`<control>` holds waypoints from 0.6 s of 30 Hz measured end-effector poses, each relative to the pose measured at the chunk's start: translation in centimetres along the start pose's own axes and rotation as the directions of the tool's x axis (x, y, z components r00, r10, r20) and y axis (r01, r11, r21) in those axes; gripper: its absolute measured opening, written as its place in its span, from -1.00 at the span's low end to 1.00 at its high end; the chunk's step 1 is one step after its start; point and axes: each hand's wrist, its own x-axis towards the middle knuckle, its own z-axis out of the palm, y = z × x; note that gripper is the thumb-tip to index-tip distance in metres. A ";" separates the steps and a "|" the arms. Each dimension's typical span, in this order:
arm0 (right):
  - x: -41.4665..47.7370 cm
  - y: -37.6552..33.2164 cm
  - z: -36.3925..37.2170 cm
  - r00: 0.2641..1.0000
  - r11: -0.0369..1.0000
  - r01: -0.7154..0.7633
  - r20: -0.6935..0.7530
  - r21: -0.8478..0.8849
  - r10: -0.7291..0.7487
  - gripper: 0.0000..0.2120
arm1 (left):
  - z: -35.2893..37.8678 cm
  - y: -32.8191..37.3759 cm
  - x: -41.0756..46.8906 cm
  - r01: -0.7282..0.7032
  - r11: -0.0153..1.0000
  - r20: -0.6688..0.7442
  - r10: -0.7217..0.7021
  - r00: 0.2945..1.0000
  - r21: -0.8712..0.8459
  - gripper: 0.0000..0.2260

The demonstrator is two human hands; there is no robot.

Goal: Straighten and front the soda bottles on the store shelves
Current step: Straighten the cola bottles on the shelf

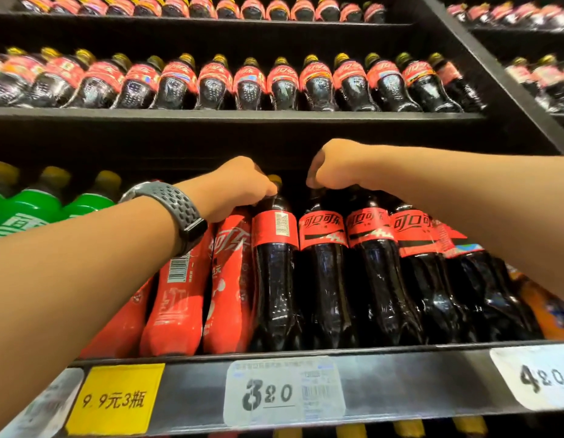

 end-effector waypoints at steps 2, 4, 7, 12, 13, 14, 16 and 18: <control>0.1 0.2 -0.1 1.000 1.000 0.012 -0.004 0.003 -0.012 -0.73 | 0.1 -0.1 0.2 -0.012 1.000 -0.025 0.012 1.000 -0.009 -0.78; 0.1 0.4 -0.2 1.000 1.000 0.016 0.005 0.007 -0.016 -0.72 | 0.1 -0.2 0.3 -0.012 1.000 -0.050 0.012 0.999 -0.001 -0.67; 0.1 0.6 -0.4 1.000 0.999 0.025 0.010 0.024 -0.025 -0.72 | -0.1 -0.1 0.6 0.025 0.999 -0.018 -0.024 1.000 0.043 -0.64; 0.3 0.6 -0.3 0.999 0.999 0.027 0.016 0.036 -0.028 -0.72 | -1.0 0.2 1.0 0.059 0.991 0.028 -0.063 0.998 0.117 -0.81; 0.3 0.6 -0.2 1.000 0.999 0.025 0.014 0.034 -0.026 -0.72 | -0.9 0.1 1.0 0.059 0.998 0.035 -0.060 0.998 0.032 -0.79; 0.5 0.5 0.0 1.000 0.999 0.023 0.009 0.031 -0.023 -0.71 | -0.7 0.0 0.7 0.053 0.998 0.028 -0.052 0.998 -0.033 -0.78; 0.7 0.4 0.3 1.000 1.000 0.005 0.002 0.007 -0.005 -0.69 | -0.2 -0.1 0.4 0.037 0.997 0.007 -0.036 0.999 -0.062 -0.75; 0.7 0.4 0.5 1.000 0.998 -0.020 -0.008 -0.051 0.020 -0.66 | -0.2 0.0 0.5 0.021 1.000 0.003 -0.021 1.000 0.004 -0.73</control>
